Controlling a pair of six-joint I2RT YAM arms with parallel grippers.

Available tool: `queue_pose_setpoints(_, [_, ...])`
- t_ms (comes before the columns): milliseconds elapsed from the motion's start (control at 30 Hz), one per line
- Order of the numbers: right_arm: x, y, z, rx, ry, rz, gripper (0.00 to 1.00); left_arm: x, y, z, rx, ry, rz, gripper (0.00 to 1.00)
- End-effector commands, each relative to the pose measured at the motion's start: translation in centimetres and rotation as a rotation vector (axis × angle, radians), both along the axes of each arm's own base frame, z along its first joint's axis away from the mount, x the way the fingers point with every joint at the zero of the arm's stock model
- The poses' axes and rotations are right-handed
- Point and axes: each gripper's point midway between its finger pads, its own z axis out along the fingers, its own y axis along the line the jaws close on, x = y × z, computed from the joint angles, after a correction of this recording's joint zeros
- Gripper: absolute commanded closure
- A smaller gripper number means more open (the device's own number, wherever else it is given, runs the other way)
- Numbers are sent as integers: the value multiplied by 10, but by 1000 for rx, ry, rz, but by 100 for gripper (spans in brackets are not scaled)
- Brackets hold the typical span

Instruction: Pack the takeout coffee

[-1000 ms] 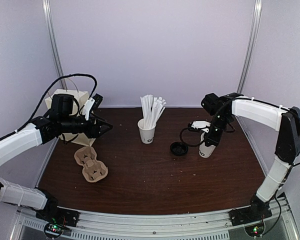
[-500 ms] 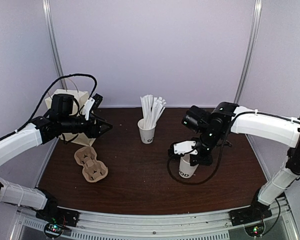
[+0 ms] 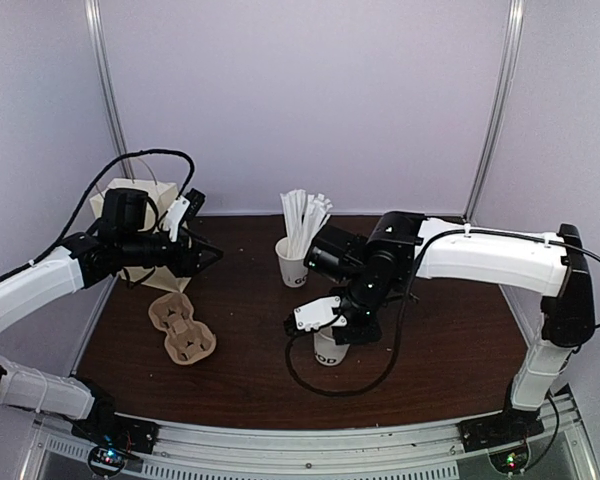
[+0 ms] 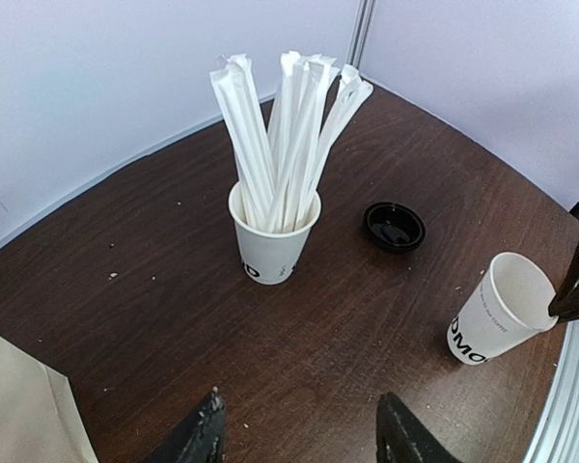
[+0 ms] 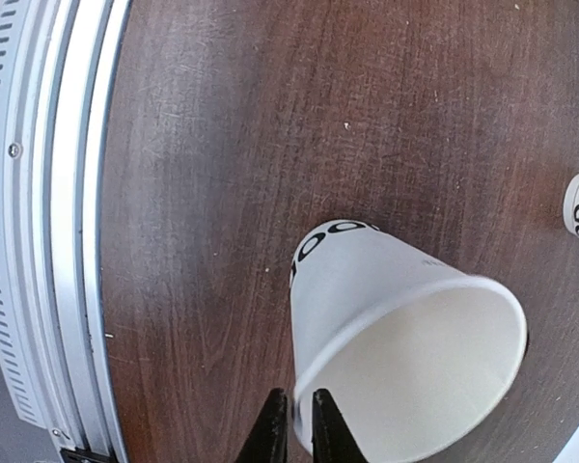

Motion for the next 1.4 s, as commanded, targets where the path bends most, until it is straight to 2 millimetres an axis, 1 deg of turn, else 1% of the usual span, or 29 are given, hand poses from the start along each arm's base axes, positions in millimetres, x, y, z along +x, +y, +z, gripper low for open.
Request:
queue_pose_setpoints(0, [8, 4, -11, -24, -9, -25, 81, 1, -7, 9, -15, -24, -29, 46])
queue_pose_setpoints(67, [9, 4, -2, -14, -20, -33, 77, 1, -7, 10, -18, -23, -30, 45])
queue_pose_setpoints(100, [10, 3, 6, 0, -21, -38, 75, 0, -7, 11, -20, -24, -31, 45])
queue_pose_setpoints(200, [8, -4, 39, 79, 0, -41, 66, 0, -8, 11, -23, -23, -38, 45])
queue_pose_setpoints(267, [16, -13, 56, 135, -12, -76, 65, -1, -8, 13, -28, -23, -42, 45])
queue_pose_setpoints(333, [31, -26, 57, 154, -35, -124, 68, -2, -8, 15, -31, -24, -42, 45])
queue_pose_setpoints(400, [50, -42, 48, 168, -28, -185, 74, -3, -8, 14, -28, -17, -45, 43])
queue_pose_setpoints(467, [69, -57, 37, 201, 22, -248, 76, -2, -8, 12, -21, 13, -42, 41])
queue_pose_setpoints(500, [82, -64, 31, 220, 35, -283, 77, -3, -11, 9, -18, 37, -52, 38])
queue_pose_setpoints(567, [104, -76, 18, 223, 25, -319, 79, -4, -15, 9, -27, 66, -74, 24])
queue_pose_setpoints(600, [110, -79, 11, 205, 1, -312, 80, -5, -16, 10, -31, 74, -78, 19])
queue_pose_setpoints(767, [142, -88, -27, 105, -116, -330, 80, -5, -15, 10, -29, 68, -79, 18])
queue_pose_setpoints(867, [151, -87, -45, 81, -135, -335, 79, -6, -15, 10, -32, 66, -80, 18])
queue_pose_setpoints(933, [152, -85, -57, 67, -129, -308, 78, -6, -16, 12, -36, 65, -83, 19])
queue_pose_setpoints(1033, [155, -82, -67, 57, -131, -272, 75, -7, -17, 12, -41, 69, -91, 19])
queue_pose_setpoints(1100, [154, -80, -73, 49, -119, -243, 71, -7, -18, 12, -42, 71, -94, 19])
queue_pose_setpoints(1233, [153, -79, -84, 36, -102, -218, 66, -7, -17, 11, -40, 72, -90, 19])
queue_pose_setpoints(1367, [155, -78, -92, 31, -101, -216, 65, -6, -17, 10, -39, 75, -90, 19])
